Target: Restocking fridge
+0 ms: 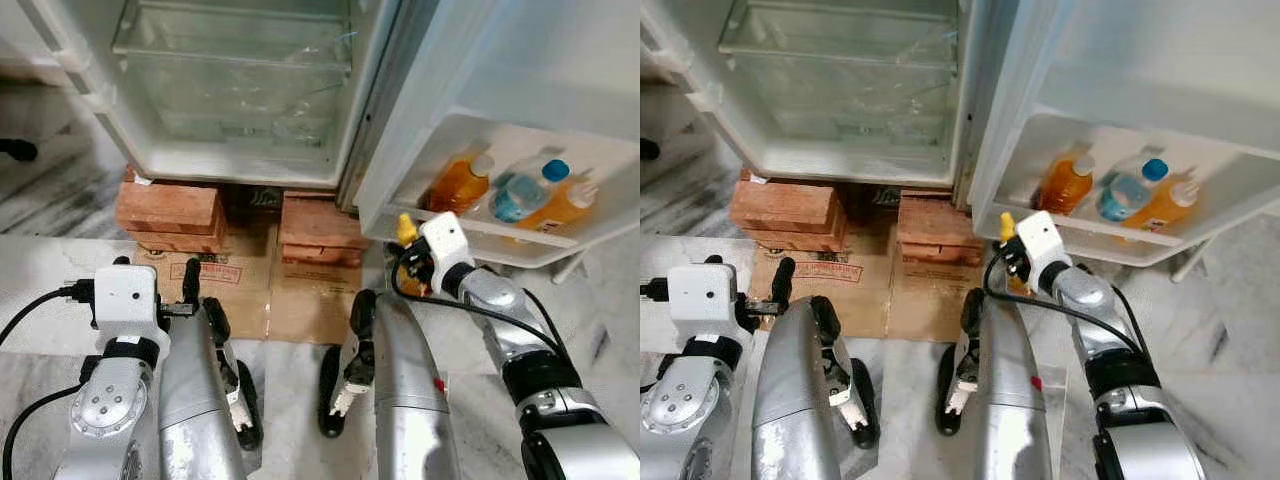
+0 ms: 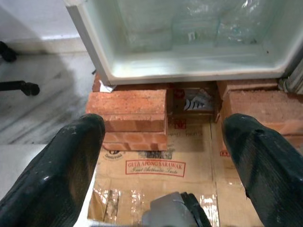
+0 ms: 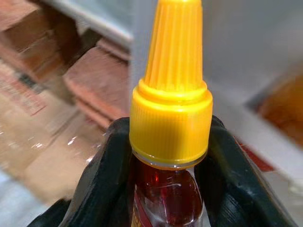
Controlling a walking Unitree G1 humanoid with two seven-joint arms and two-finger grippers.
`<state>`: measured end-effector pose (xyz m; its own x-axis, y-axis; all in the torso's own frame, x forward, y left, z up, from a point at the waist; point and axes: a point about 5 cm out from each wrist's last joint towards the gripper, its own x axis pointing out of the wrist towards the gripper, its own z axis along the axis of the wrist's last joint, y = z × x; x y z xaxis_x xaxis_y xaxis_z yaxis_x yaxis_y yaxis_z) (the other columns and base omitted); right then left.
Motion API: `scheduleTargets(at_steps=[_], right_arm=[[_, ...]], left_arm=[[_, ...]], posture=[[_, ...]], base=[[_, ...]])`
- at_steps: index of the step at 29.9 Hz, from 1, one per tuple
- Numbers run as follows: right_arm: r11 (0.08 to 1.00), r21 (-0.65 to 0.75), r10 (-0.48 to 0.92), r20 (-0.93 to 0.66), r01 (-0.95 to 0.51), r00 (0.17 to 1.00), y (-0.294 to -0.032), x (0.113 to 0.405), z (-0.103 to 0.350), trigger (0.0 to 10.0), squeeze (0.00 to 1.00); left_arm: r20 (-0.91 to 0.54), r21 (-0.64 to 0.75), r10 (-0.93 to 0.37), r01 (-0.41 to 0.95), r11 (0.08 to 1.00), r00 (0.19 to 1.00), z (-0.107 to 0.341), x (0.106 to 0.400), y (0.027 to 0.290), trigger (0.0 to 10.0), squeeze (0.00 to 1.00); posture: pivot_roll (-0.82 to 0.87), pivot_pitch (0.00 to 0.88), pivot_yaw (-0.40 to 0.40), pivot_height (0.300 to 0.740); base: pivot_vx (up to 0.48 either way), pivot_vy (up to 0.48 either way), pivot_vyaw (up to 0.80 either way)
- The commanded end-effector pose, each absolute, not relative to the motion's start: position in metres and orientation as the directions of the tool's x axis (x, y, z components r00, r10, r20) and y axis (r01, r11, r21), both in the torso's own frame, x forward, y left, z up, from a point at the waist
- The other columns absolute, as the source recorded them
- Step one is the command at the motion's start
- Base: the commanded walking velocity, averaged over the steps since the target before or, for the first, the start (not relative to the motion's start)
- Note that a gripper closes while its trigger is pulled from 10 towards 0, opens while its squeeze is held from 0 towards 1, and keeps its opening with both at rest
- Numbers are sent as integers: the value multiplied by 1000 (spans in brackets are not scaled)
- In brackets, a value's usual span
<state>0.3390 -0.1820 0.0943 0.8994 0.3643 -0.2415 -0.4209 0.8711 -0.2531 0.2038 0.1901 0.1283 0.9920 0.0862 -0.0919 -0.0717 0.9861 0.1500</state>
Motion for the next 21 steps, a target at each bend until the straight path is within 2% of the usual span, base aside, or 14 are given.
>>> scheduleTargets(at_steps=[1,12,21], right_arm=[[911,-252,301,-135,-327,944,-183,348,111,10000,0],[963,-217,200,175,-160,964,-165,373,167,10000,0],[967,-256,58,273,14,960,-168,382,180,10000,0]], left_arm=[[-122,156,93,-73,985,988,124,199,191,10000,0],[-119,171,95,-73,983,988,126,199,194,10000,0],[-125,172,95,-72,982,988,126,196,191,10000,0]], posture=[[138,348,-73,508],[160,357,-65,508],[175,366,-60,508]], base=[[0,0,0],[0,0,0],[0,0,0]])
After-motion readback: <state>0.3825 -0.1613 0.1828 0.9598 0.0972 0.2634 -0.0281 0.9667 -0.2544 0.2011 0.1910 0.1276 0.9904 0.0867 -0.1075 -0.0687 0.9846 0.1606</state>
